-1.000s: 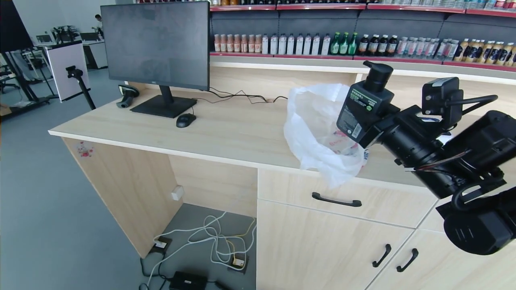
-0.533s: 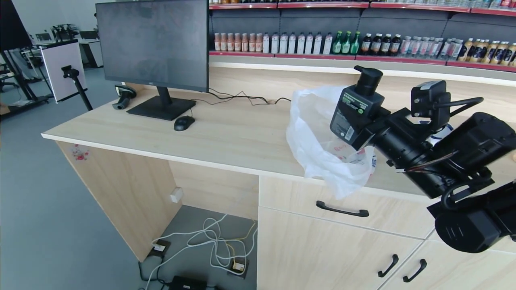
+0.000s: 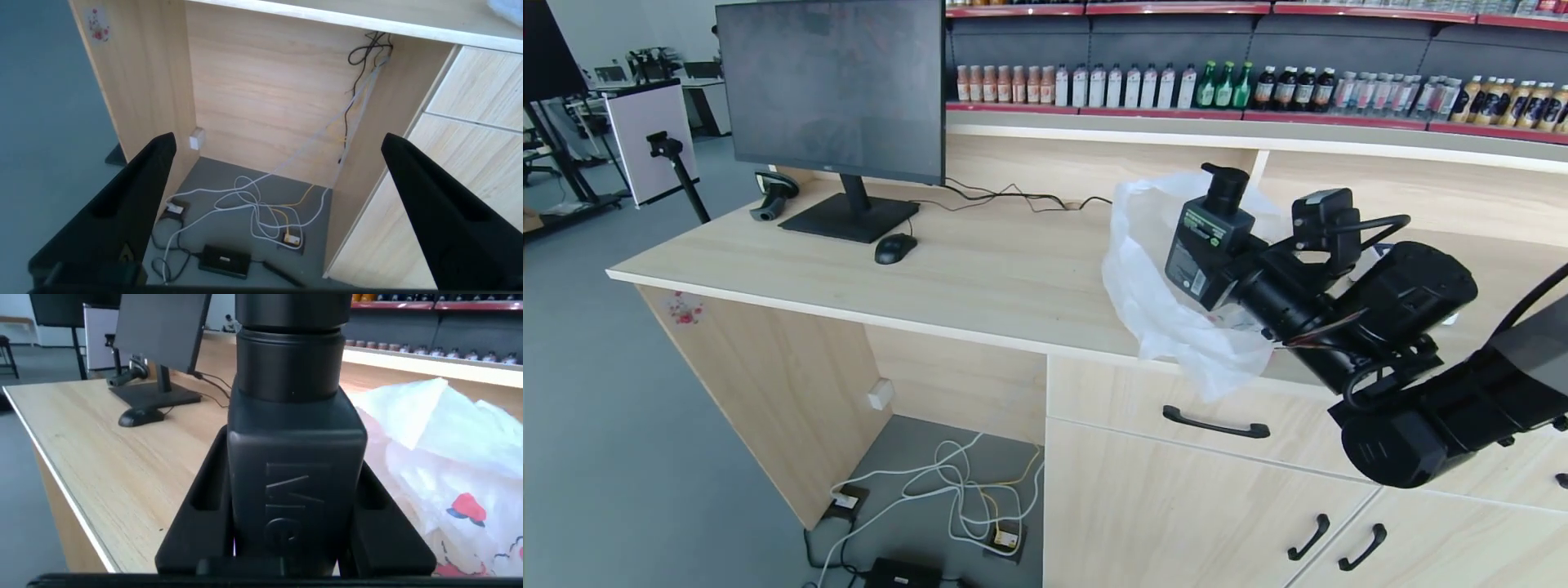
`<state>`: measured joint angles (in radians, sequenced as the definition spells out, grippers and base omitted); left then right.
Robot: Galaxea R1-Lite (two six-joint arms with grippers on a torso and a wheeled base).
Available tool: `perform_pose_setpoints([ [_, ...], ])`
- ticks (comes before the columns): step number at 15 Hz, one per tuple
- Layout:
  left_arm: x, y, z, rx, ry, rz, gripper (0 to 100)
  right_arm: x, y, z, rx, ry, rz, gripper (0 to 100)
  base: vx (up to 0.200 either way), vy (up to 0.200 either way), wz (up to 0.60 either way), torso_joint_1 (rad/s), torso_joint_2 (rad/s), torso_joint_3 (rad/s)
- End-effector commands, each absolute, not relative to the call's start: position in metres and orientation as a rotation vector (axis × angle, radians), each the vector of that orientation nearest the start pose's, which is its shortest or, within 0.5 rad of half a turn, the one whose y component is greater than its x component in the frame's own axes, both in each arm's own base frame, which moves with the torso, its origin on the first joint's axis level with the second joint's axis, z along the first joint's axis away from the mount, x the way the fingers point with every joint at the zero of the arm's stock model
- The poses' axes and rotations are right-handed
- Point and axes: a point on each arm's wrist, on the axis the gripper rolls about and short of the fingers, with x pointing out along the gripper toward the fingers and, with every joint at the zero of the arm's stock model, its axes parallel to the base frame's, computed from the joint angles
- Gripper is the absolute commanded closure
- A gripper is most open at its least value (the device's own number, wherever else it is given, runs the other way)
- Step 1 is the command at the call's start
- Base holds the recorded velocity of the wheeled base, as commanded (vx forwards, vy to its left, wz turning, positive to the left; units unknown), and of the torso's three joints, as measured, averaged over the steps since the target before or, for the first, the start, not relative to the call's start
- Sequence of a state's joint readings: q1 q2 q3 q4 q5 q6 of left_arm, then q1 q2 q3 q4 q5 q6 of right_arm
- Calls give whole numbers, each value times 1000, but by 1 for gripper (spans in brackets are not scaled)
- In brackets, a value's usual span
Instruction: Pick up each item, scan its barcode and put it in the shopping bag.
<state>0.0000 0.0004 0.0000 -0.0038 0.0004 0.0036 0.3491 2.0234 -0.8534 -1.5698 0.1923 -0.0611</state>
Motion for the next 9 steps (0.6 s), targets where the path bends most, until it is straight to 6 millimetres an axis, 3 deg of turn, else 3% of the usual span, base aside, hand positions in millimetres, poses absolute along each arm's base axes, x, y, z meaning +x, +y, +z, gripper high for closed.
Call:
perform_pose_setpoints([
  [1, -23, 0, 76, 6, -3, 2, 0, 357, 143, 149, -33, -362, 546, 100, 0, 0, 0, 0, 0, 0],
  [5, -23, 0, 76, 6, -5, 0, 0, 389, 150, 155, -8, -453, 530, 100, 0, 0, 0, 0, 0, 0],
  [9, -23, 0, 76, 11, -5, 0, 0, 395, 149, 154, 16, -415, 530, 100, 0, 0, 0, 0, 0, 0],
])
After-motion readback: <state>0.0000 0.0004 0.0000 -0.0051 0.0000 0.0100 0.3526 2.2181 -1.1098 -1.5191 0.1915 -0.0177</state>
